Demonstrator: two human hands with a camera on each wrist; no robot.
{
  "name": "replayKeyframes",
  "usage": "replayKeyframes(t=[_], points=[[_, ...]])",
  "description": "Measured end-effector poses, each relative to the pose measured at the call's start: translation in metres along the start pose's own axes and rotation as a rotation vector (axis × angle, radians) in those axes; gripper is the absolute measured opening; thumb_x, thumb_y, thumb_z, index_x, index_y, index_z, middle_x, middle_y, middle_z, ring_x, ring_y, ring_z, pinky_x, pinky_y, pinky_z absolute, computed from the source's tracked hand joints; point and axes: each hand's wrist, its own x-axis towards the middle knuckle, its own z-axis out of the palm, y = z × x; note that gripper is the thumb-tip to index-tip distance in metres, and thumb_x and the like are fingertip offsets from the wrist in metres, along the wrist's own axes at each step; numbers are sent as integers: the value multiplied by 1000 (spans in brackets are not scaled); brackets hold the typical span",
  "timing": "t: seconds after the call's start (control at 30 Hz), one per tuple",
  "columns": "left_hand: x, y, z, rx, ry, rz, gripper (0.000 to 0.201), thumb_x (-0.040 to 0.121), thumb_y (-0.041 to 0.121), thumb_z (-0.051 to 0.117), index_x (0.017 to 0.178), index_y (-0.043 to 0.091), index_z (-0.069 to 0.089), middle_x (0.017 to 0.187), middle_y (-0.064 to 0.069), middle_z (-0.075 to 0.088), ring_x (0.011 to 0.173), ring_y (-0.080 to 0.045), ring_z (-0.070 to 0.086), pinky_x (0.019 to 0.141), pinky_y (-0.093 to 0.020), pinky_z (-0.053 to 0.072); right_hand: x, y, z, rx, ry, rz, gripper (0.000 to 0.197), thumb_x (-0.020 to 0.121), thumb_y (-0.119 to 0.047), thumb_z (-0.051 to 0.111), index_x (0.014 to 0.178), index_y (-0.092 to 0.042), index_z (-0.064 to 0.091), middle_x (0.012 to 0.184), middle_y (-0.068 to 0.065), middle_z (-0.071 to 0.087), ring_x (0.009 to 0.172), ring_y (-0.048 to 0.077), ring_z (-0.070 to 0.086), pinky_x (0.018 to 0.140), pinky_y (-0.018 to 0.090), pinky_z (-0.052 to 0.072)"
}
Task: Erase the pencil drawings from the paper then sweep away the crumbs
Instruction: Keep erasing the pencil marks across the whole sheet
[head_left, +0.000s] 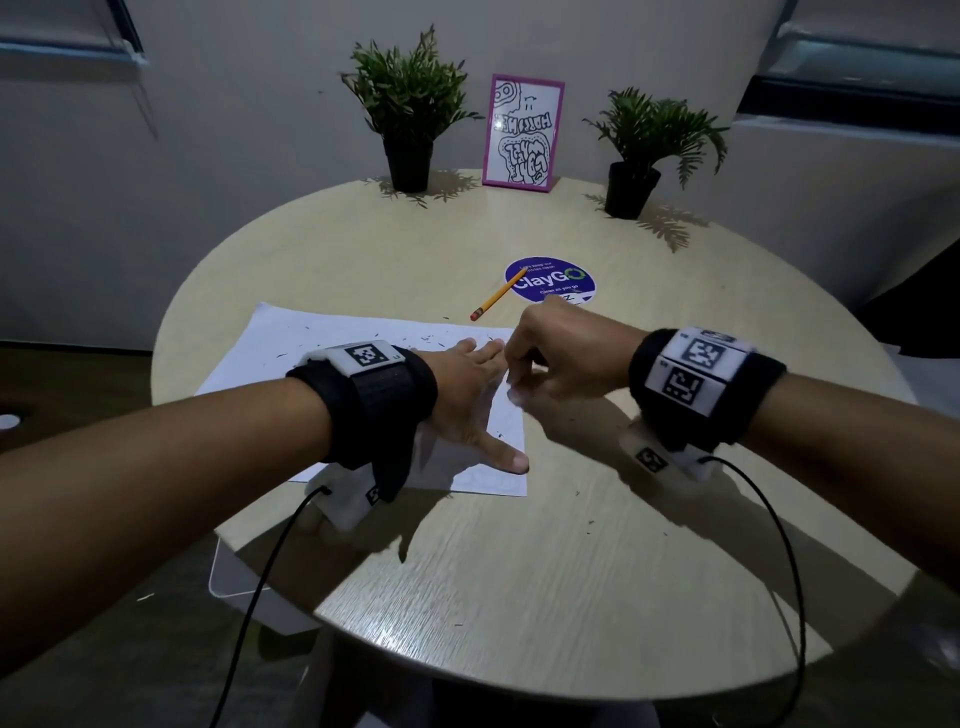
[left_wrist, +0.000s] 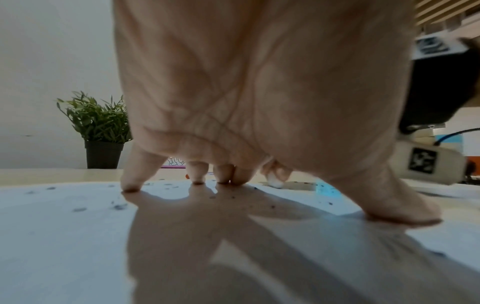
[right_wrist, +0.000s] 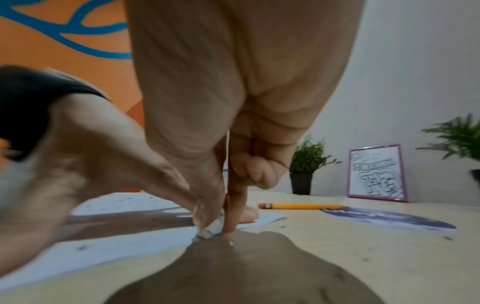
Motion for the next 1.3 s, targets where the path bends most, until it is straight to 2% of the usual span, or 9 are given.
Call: replayKeyframes(t=[0.13, 0.33, 0.53, 0.7, 0.8, 0.9, 1.03, 1.17, 1.3], points=[[1, 0, 0, 22, -23, -9, 131, 60, 91, 55, 158, 30, -8, 166, 11, -6, 153, -22, -3, 121, -55, 17, 3, 4, 5, -24, 55, 35, 7, 82, -17, 81, 79, -12, 76, 54, -18, 51, 56, -10, 54, 49, 8, 34], [-1, 2, -1, 30, -19, -15, 128, 65, 86, 58, 158, 26, -6, 166, 7, -8, 153, -22, -7, 123, -51, 12, -15, -11, 6, 54, -71, -61, 9, 81, -17, 81, 75, -12, 76, 52, -20, 56, 62, -10, 56, 54, 7, 37], [-3, 4, -3, 50, -27, -10, 124, 66, 87, 56, 158, 28, -3, 166, 10, -3, 153, -22, -1, 121, -53, 16, 4, 0, 4, -6, 76, 18, 5, 79, -12, 80, 78, -10, 76, 51, -19, 46, 57, -13, 53, 51, 6, 35], [-3, 4, -2, 51, -45, -5, 118, 64, 87, 57, 158, 33, 11, 166, 6, -11, 152, -27, -13, 120, -53, 7, -21, -22, 12, 66, -69, -107, 6, 79, -8, 78, 76, -13, 77, 56, -24, 54, 61, -8, 56, 55, 8, 37], [-2, 4, -2, 58, -52, -10, 125, 62, 89, 56, 159, 33, 1, 166, 6, -14, 152, -28, -13, 120, -56, 9, -12, -15, 8, 66, -46, -63, 5, 78, -15, 83, 79, -13, 79, 59, -17, 61, 61, -6, 58, 54, 7, 38], [-4, 5, -3, 33, -40, -21, 131, 63, 87, 59, 157, 31, -14, 166, 10, -12, 152, -26, -13, 122, -56, 9, 5, -3, 4, 30, 62, 9, 7, 79, -12, 82, 85, -10, 80, 56, -20, 54, 56, -11, 55, 50, 5, 36], [-8, 6, -4, 38, -45, -18, 124, 65, 86, 59, 157, 32, -3, 166, 8, -7, 153, -25, -10, 121, -56, 12, -2, -10, 12, 6, 72, -7, 2, 78, -11, 79, 79, -11, 78, 57, -17, 56, 56, -8, 55, 52, 5, 34], [-8, 8, -4, 71, -62, -34, 127, 65, 87, 57, 159, 28, -4, 166, 6, -14, 152, -25, -14, 120, -53, 8, -19, -20, 11, 61, -78, -65, 9, 79, -16, 82, 73, -12, 76, 56, -15, 58, 58, -4, 56, 54, 9, 37], [-8, 8, -4, 70, -38, -18, 127, 67, 86, 57, 157, 27, -10, 166, 9, -10, 153, -25, -10, 120, -54, 12, 7, -4, 3, -17, 34, 15, 6, 78, -15, 83, 83, -11, 80, 60, -14, 62, 53, -3, 55, 50, 8, 34]])
